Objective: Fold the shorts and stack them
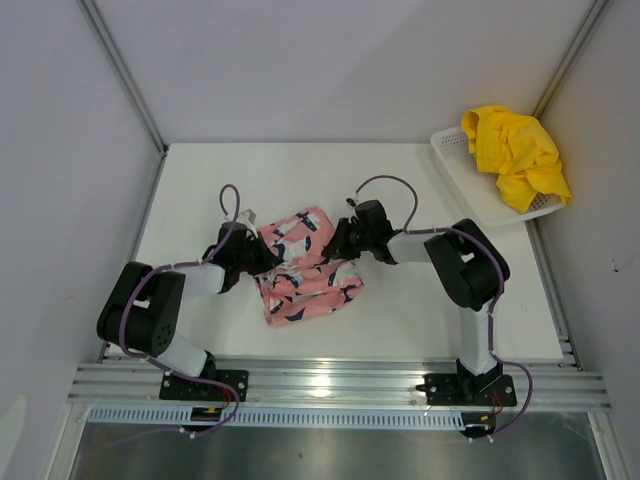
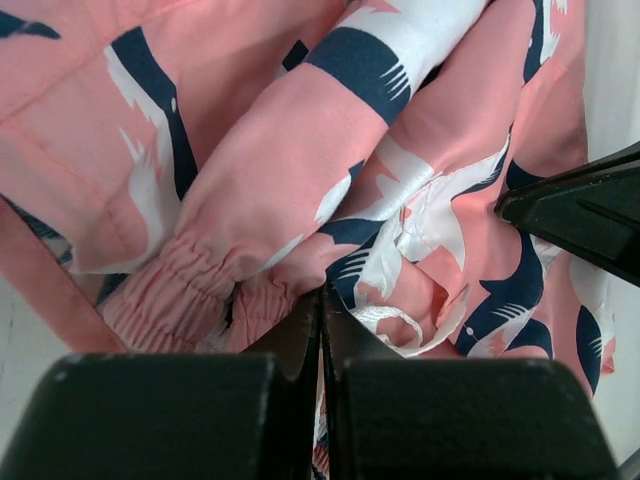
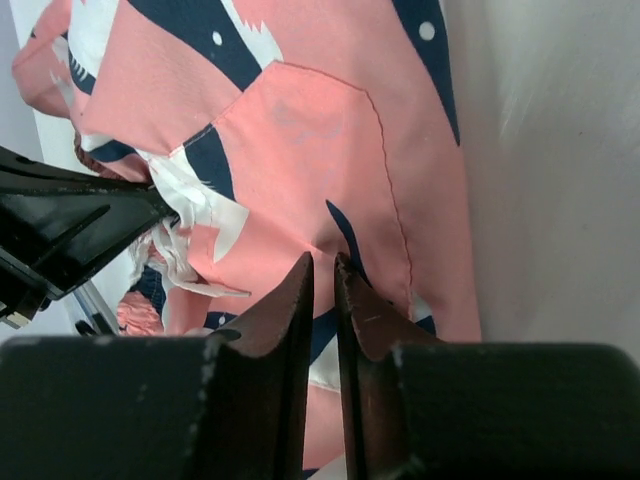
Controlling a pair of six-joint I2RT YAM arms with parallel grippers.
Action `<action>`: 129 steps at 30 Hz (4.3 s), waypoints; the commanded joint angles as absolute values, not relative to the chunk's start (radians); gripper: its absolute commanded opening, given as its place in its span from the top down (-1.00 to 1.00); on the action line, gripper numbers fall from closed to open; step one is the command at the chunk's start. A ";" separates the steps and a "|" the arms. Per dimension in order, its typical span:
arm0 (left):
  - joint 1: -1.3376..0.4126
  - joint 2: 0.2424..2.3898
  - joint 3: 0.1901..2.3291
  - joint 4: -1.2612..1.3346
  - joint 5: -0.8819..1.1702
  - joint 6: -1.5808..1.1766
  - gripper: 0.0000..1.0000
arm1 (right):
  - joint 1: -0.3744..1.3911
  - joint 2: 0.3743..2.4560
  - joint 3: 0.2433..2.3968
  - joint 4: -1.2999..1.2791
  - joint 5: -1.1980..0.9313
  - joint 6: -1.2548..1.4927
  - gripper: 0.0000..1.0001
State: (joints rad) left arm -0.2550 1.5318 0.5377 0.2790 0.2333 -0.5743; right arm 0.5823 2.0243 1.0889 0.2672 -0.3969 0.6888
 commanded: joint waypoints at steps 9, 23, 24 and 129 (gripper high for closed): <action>-0.242 1.537 0.577 0.267 0.193 -0.511 1.00 | 0.578 1.881 1.185 0.068 -0.307 0.572 -0.11; -0.250 1.554 0.617 0.221 0.187 -0.488 1.00 | 0.449 2.129 1.525 -0.097 -0.438 0.431 -0.27; -0.250 1.554 0.620 0.219 0.187 -0.486 1.00 | 0.446 2.146 1.543 -0.103 -0.452 0.425 -0.27; -0.161 1.585 0.837 -0.120 0.028 -0.405 0.34 | 0.637 2.002 1.330 -0.227 -0.047 0.483 0.95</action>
State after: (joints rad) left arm -0.1738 1.7317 0.9611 -0.1722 0.0513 -0.3405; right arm 0.6388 1.9896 1.3106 -0.2260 -0.0093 0.5545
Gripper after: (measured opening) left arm 0.328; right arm 0.022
